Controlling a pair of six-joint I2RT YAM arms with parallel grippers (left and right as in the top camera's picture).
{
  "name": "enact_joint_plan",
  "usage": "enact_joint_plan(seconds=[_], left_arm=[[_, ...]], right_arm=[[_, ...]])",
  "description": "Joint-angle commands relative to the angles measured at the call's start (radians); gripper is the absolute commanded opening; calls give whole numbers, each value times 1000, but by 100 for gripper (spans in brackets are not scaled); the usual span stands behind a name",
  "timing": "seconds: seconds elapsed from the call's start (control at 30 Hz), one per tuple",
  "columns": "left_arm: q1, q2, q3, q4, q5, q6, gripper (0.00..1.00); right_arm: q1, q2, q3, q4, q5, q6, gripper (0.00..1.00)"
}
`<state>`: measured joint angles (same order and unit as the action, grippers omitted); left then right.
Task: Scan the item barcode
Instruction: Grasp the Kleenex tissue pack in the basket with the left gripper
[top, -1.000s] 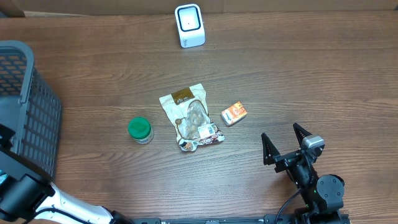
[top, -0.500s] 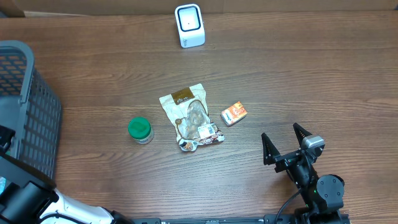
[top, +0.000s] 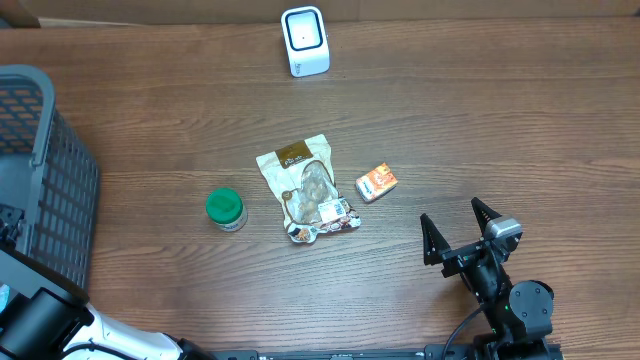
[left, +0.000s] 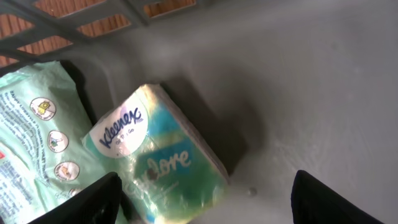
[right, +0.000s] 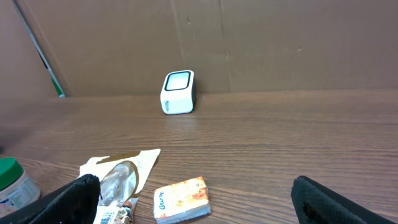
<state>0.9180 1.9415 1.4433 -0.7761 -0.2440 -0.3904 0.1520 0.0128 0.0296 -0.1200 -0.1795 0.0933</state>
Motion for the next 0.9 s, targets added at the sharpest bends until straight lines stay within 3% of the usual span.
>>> enact_joint_plan(seconds=[0.0,0.43,0.6,0.7,0.77,0.8,0.87], left_arm=[[5,3,-23,19,-39,-5,70],[5,61,-26,31,-59,29,68],[5,61,-48,44,-59,29,64],[5,61,-67,53,-59,29,44],[5,61,-68,49,-58,29,13],[5,61,-68,45,-58,33,4],[3,59,-65,30,-55,36,4]], right_arm=[[6,-10,1,6,-1,-4,100],[6,-10,1,6,-1,-4,100],[6,-10,1,6,-1,-4,100],[6,-10,1,6,-1,-4,100],[6,-10,1,6,-1,-4,100],[6,-10,1,6,-1,-4,100],[6,-10,1,6,-1,-4,100]])
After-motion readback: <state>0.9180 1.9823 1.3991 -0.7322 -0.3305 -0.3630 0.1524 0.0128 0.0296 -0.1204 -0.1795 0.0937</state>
